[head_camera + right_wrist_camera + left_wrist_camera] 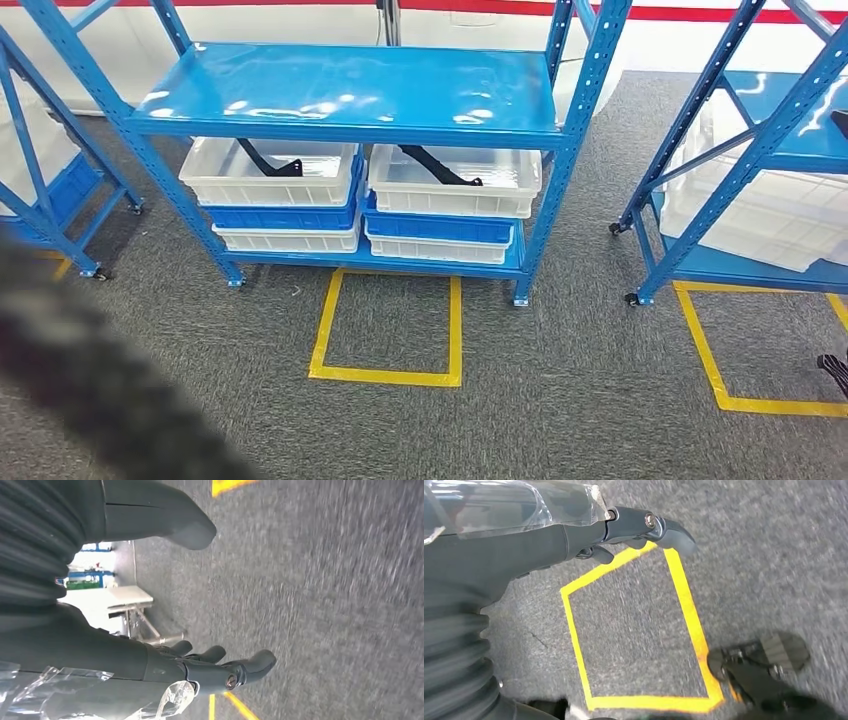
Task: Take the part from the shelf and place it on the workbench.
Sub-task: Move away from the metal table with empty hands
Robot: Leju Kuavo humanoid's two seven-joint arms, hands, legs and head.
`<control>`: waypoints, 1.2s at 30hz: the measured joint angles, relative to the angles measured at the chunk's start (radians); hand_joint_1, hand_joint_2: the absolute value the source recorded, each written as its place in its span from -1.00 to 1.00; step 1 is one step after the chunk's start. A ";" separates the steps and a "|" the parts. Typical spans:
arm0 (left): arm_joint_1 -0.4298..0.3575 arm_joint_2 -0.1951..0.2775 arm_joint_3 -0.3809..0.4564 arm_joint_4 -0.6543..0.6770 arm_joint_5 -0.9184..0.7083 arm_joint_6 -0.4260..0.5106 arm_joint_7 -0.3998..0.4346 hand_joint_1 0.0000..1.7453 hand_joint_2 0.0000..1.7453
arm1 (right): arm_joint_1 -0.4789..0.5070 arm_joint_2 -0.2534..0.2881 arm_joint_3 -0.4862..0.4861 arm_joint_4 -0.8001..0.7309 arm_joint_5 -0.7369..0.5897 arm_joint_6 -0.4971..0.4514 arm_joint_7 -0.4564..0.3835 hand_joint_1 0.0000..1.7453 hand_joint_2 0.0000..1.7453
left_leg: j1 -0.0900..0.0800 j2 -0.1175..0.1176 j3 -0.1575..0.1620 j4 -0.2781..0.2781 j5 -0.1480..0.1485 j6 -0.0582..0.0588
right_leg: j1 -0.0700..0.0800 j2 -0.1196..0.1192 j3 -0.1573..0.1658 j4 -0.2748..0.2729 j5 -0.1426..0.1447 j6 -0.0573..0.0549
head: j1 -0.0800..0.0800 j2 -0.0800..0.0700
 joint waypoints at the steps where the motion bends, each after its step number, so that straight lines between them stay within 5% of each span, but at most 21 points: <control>1: 0.000 0.000 0.000 0.000 0.000 0.001 0.000 -1.00 1.00 | 0.000 0.000 0.000 0.000 -0.001 0.001 0.000 -1.00 1.00 | -0.001 0.001 -0.003 0.000 0.001 0.003 | 0.000 -0.001 -0.032 0.071 -0.039 0.001 | 0.001 0.000; 3: 0.002 0.000 0.000 0.000 0.000 0.001 0.001 -1.00 1.00 | 0.000 0.000 0.000 0.000 -0.003 0.002 0.001 -1.00 1.00 | -0.005 0.004 -0.006 0.000 0.002 0.006 | 0.000 -0.001 -0.080 0.185 -0.084 0.002 | 0.002 0.000; 4: 0.002 -0.001 0.000 0.000 0.000 0.001 0.001 -1.00 1.00 | 0.001 0.000 0.000 0.000 -0.003 0.002 0.001 -1.00 1.00 | -0.006 0.005 -0.006 0.001 0.002 0.006 | 0.000 -0.001 -0.080 0.194 -0.079 0.003 | 0.002 0.000; 7: 0.002 -0.001 0.000 0.000 0.002 0.001 0.008 -1.00 1.00 | 0.002 -0.002 0.001 0.000 -0.003 0.004 -0.002 -1.00 1.00 | -0.009 0.005 -0.002 0.005 0.000 0.002 | 0.001 -0.008 0.018 0.016 0.009 0.000 | 0.001 0.000; 9: 0.001 -0.001 0.000 0.000 0.005 0.001 0.021 -1.00 1.00 | 0.002 -0.002 0.001 0.000 -0.002 0.008 -0.008 -1.00 1.00 | -0.013 0.005 -0.005 0.013 -0.004 -0.006 | 0.002 -0.014 0.066 -0.085 0.040 -0.009 | 0.001 0.000; 13: 0.008 -0.001 0.014 0.000 -0.024 -0.013 0.035 -1.00 1.00 | 0.011 -0.004 0.000 0.000 0.017 0.028 -0.023 -1.00 1.00 | -0.012 0.005 -0.014 0.032 -0.016 -0.026 | 0.004 -0.013 0.068 -0.103 0.047 -0.030 | 0.000 0.000; 15: 0.019 -0.001 0.034 0.000 -0.059 -0.028 0.034 -1.00 1.00 | 0.014 -0.005 -0.002 -0.001 0.031 0.044 -0.030 -1.00 1.00 | -0.006 0.001 -0.050 0.115 -0.069 -0.041 | 0.000 -0.014 0.066 -0.105 0.051 -0.038 | 0.000 0.000; 17: 0.035 -0.001 0.059 0.000 -0.095 -0.044 0.032 -1.00 1.00 | 0.017 -0.006 -0.005 -0.005 0.047 0.060 -0.039 -1.00 1.00 | 0.001 0.000 -0.116 0.259 -0.137 -0.053 | 0.000 -0.013 0.061 -0.105 0.052 -0.041 | -0.001 0.000; 19: 0.055 -0.001 0.090 0.000 -0.134 -0.061 0.030 -1.00 1.00 | 0.020 -0.006 -0.014 -0.014 0.063 0.076 -0.048 -1.00 1.00 | 0.005 0.000 -0.149 0.330 -0.151 -0.057 | 0.000 -0.012 0.060 -0.104 0.053 -0.041 | -0.002 0.000; 20: 0.067 0.000 0.108 0.000 -0.153 -0.070 0.029 -1.00 1.00 | 0.020 -0.006 -0.020 -0.021 0.072 0.084 -0.052 -1.00 1.00 | 0.006 0.000 -0.137 0.306 -0.130 -0.057 | -0.001 -0.010 0.061 -0.104 0.053 -0.041 | -0.002 0.000; 23: 0.101 0.003 0.161 0.000 -0.211 -0.096 0.023 -1.00 1.00 | 0.018 -0.006 -0.037 -0.045 0.097 0.108 -0.066 -1.00 1.00 | 0.005 -0.001 -0.035 0.093 -0.034 -0.047 | 0.000 -0.005 0.064 -0.104 0.052 -0.037 | -0.002 0.000; 25: 0.117 0.004 0.197 0.000 -0.249 -0.113 0.018 -1.00 1.00 | 0.018 -0.007 -0.051 -0.059 0.112 0.123 -0.074 -1.00 1.00 | -0.001 -0.003 -0.007 0.024 -0.015 -0.038 | 0.002 -0.004 0.063 -0.104 0.051 -0.027 | -0.001 0.000; 27: 0.130 0.004 0.238 0.000 -0.288 -0.132 0.015 -1.00 1.00 | 0.022 -0.010 -0.068 -0.071 0.129 0.140 -0.082 -1.00 1.00 | -0.004 -0.003 -0.009 0.020 -0.014 -0.030 | 0.002 -0.005 0.063 -0.105 0.049 -0.017 | 0.000 0.000; 31: 0.147 0.004 0.324 0.000 -0.368 -0.170 0.010 -1.00 1.00 | 0.043 -0.018 -0.104 -0.085 0.161 0.172 -0.097 -1.00 1.00 | -0.004 -0.006 -0.009 0.016 -0.009 -0.033 | 0.005 -0.006 0.064 -0.106 0.049 -0.062 | 0.000 0.000; 36: 0.163 0.004 0.443 -0.004 -0.469 -0.217 -0.002 -1.00 1.00 | 0.080 -0.023 -0.154 -0.100 0.204 0.214 -0.118 -1.00 1.00 | -0.008 -0.005 -0.010 0.017 -0.010 -0.024 | 0.003 -0.005 0.066 -0.115 0.056 -0.043 | 0.000 0.000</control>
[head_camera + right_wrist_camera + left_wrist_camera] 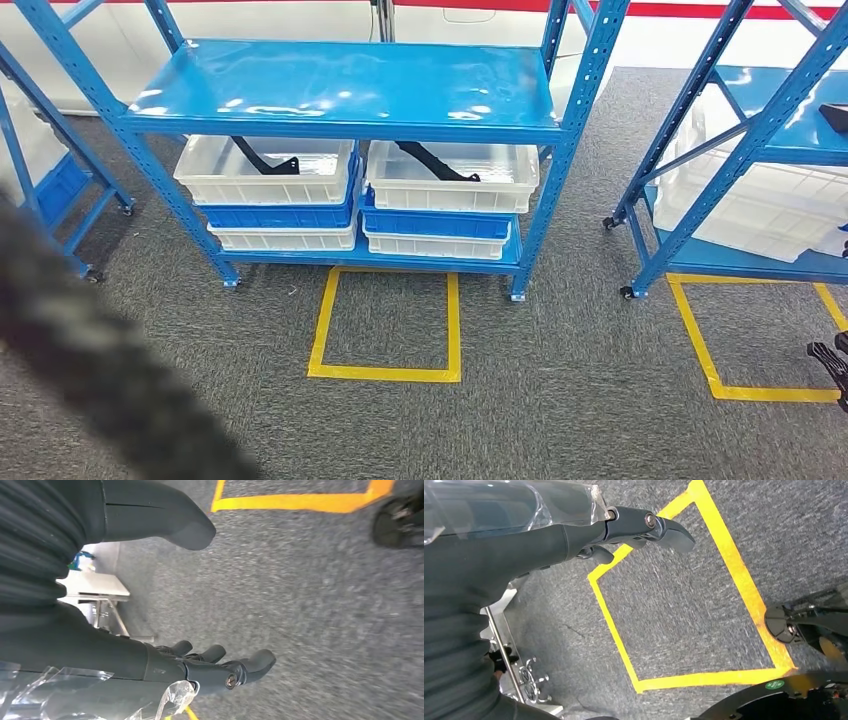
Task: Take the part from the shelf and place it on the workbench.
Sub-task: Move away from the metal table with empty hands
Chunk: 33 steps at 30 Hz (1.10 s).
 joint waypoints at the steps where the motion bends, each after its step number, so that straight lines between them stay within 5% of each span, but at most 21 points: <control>1: 0.003 0.000 0.023 -0.002 -0.020 -0.009 -0.001 -1.00 1.00 | 0.007 -0.002 -0.010 -0.002 0.009 0.008 -0.004 -1.00 1.00 | -0.001 0.000 0.000 0.000 0.000 0.001 | -0.001 0.000 0.000 -0.001 0.000 0.010 | 0.000 0.000; 3: 0.010 0.000 0.071 -0.008 -0.061 -0.028 -0.003 -1.00 1.00 | 0.022 -0.005 -0.031 -0.007 0.026 0.026 -0.013 -1.00 1.00 | -0.001 0.000 -0.001 0.001 -0.001 0.003 | -0.003 0.000 0.001 -0.003 0.000 0.026 | 0.000 0.000; 6: 0.021 0.001 0.148 -0.019 -0.121 -0.055 -0.008 -1.00 1.00 | 0.041 -0.008 -0.064 -0.014 0.050 0.051 -0.026 -1.00 1.00 | -0.001 0.000 -0.001 0.001 -0.002 0.004 | -0.002 0.000 0.001 -0.004 -0.001 0.031 | 0.000 0.000; 21: 0.078 0.006 0.522 -0.104 -0.393 -0.181 -0.034 -1.00 1.00 | 0.126 -0.028 -0.231 -0.051 0.163 0.163 -0.083 -1.00 1.00 | 0.009 0.000 0.000 -0.001 -0.002 -0.001 | 0.010 0.000 0.002 -0.003 -0.003 0.028 | 0.000 0.000; 33: 0.086 0.006 0.625 -0.127 -0.410 -0.192 -0.035 -1.00 1.00 | 0.136 -0.031 -0.274 -0.057 0.170 0.172 -0.085 -1.00 1.00 | 0.010 0.000 -0.001 -0.001 -0.002 -0.001 | 0.010 0.000 0.002 -0.003 -0.003 0.028 | 0.000 0.000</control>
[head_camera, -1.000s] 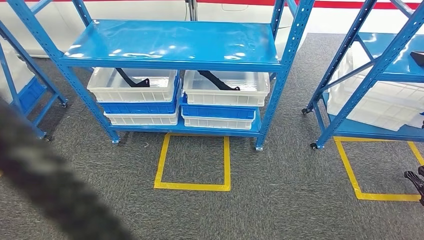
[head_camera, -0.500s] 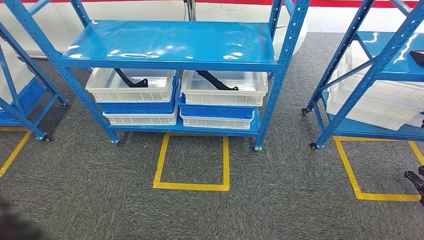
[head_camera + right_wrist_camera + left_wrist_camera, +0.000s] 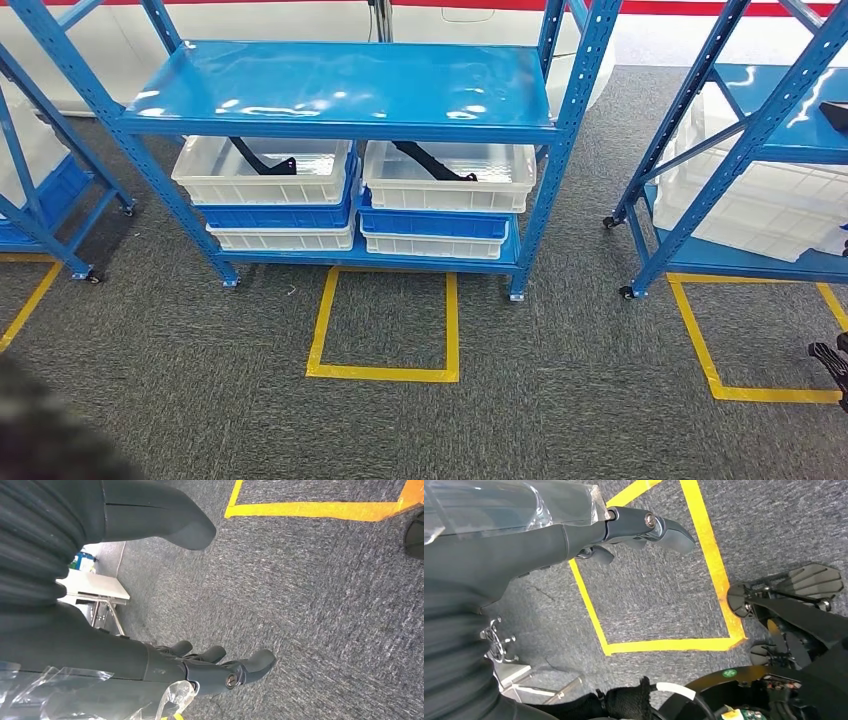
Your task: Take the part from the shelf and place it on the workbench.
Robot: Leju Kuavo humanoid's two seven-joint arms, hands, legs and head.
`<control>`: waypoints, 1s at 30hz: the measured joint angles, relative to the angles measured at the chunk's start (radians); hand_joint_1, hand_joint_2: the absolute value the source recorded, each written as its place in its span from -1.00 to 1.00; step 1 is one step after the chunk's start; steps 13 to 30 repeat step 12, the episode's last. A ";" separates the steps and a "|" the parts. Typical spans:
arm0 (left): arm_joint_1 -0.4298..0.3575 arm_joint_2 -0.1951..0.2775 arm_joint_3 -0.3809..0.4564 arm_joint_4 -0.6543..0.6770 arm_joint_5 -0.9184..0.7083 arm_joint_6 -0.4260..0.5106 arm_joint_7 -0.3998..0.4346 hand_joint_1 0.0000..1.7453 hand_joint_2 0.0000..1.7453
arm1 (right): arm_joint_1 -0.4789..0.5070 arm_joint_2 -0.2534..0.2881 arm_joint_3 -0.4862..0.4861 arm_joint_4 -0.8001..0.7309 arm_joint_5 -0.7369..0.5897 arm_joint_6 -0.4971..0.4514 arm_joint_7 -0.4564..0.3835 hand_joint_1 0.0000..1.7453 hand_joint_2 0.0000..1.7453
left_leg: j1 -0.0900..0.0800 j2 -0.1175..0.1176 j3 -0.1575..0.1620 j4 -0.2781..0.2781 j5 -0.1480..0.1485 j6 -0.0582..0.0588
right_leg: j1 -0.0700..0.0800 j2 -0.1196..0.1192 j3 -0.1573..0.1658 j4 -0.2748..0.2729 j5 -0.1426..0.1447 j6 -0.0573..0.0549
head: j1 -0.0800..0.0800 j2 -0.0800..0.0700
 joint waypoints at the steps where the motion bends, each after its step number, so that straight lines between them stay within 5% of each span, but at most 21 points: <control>1: 0.000 0.000 0.004 -0.001 0.000 0.000 0.000 -1.00 1.00 | 0.000 0.000 -0.001 0.000 0.000 0.000 0.000 -1.00 1.00 | 0.000 0.000 0.000 0.000 0.000 0.000 | 0.000 0.000 0.000 0.000 0.000 0.000 | 0.000 0.000; 30: 0.001 0.000 0.028 -0.005 0.000 0.000 0.000 -1.00 1.00 | 0.000 0.000 -0.017 -0.001 0.000 0.000 0.000 -1.00 1.00 | 0.000 0.000 0.000 0.000 0.000 0.000 | 0.000 0.000 0.000 0.000 0.000 0.000 | 0.000 0.000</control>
